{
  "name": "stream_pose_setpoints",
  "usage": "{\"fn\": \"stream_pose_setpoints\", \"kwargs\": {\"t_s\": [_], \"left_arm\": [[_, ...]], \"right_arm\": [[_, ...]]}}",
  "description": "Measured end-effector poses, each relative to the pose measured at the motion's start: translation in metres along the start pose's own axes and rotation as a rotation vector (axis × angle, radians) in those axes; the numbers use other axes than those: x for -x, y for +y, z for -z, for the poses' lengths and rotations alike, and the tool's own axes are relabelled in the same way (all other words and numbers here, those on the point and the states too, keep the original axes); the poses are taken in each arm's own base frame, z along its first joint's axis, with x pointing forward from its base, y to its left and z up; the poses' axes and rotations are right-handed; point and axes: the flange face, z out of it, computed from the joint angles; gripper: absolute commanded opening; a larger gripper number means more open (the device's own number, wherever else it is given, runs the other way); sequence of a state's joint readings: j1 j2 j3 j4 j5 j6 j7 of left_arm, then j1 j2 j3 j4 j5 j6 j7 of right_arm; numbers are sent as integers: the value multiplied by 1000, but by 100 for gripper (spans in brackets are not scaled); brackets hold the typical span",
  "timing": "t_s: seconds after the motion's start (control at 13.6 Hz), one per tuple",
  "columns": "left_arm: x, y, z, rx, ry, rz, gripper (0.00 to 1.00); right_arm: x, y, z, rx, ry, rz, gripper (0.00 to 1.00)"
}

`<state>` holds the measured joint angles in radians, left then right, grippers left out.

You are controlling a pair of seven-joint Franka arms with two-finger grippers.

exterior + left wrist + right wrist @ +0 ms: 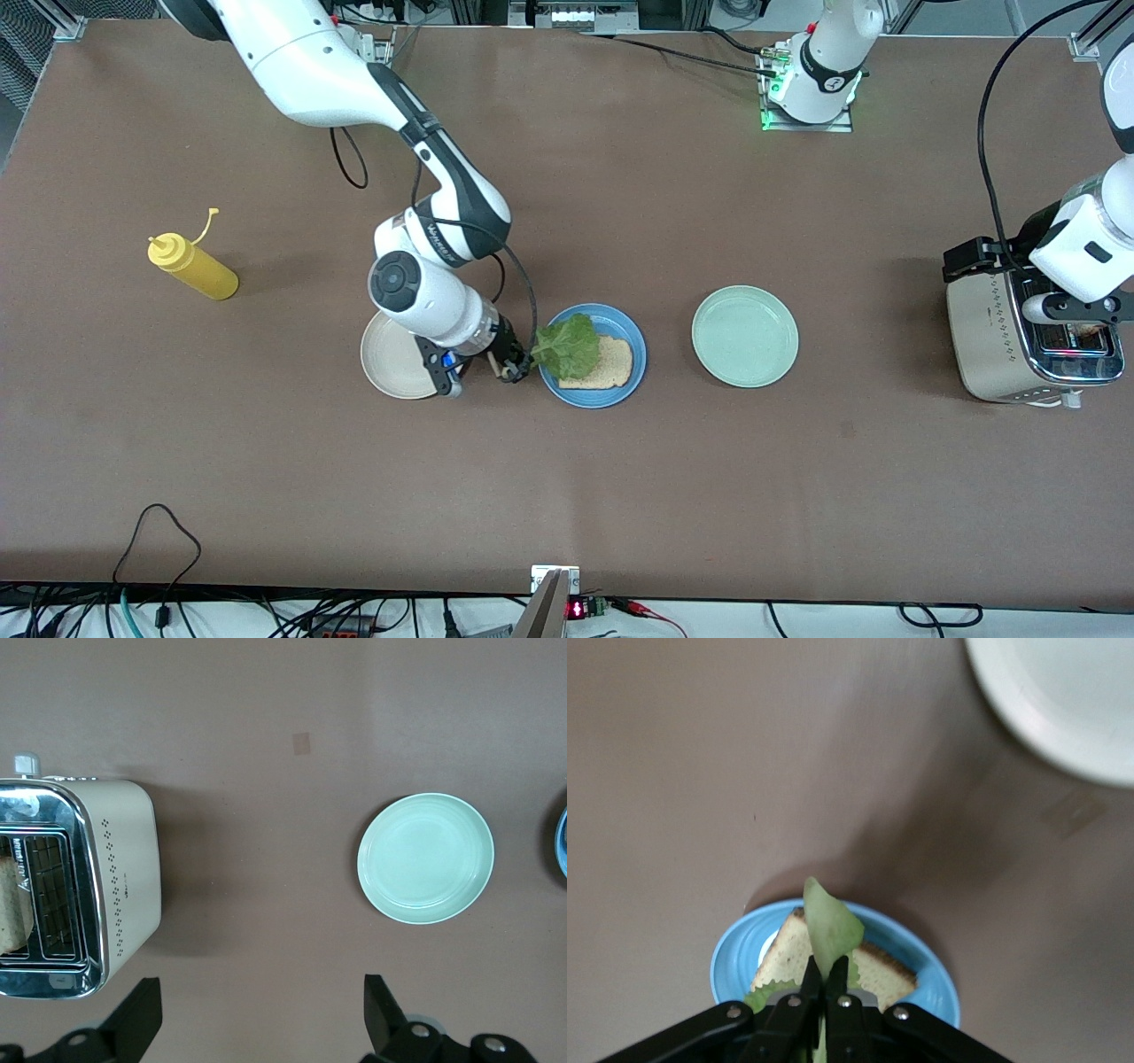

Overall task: Make sandwich in blue plate with both arms
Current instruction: 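Place the lettuce leaf onto the bread with the right gripper, then withdraw the right gripper back toward the yellow bottle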

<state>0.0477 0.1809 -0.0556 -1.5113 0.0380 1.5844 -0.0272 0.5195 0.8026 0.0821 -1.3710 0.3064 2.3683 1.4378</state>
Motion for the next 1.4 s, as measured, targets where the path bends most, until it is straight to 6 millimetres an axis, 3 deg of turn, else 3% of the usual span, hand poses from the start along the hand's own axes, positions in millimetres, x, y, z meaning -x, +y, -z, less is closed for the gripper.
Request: {"fn": "stream_pose_setpoints", "kwargs": {"t_s": [0.22,0.29,0.37,0.44,0.52,0.81,0.96,1.03,1.4], "left_arm": [[0,-2,0,0,0,3,100],[0,-2,0,0,-1,3,100],[0,-2,0,0,-1,4,100],[0,-2,0,0,-1,4,100],[0,-2,0,0,-1,4,100],[0,-3,-1,0,-1,4,100],[0,-3,-1,0,-2,4,100],[0,-3,-1,0,-2,5,100],[0,-4,-2,1,-3,6,100]], "right_arm": [[17,1,-29,-16,0,-25,1],[22,3,-38,-18,0,-27,9],[25,6,-48,-17,1,-25,26],[28,8,-56,-17,2,-22,52],[28,9,-60,-16,3,-21,100],[18,2,-50,-31,14,-18,100],[6,-3,-31,4,11,12,100],[-5,-6,-12,32,7,45,100],[-78,-2,133,123,-35,244,100]]}}
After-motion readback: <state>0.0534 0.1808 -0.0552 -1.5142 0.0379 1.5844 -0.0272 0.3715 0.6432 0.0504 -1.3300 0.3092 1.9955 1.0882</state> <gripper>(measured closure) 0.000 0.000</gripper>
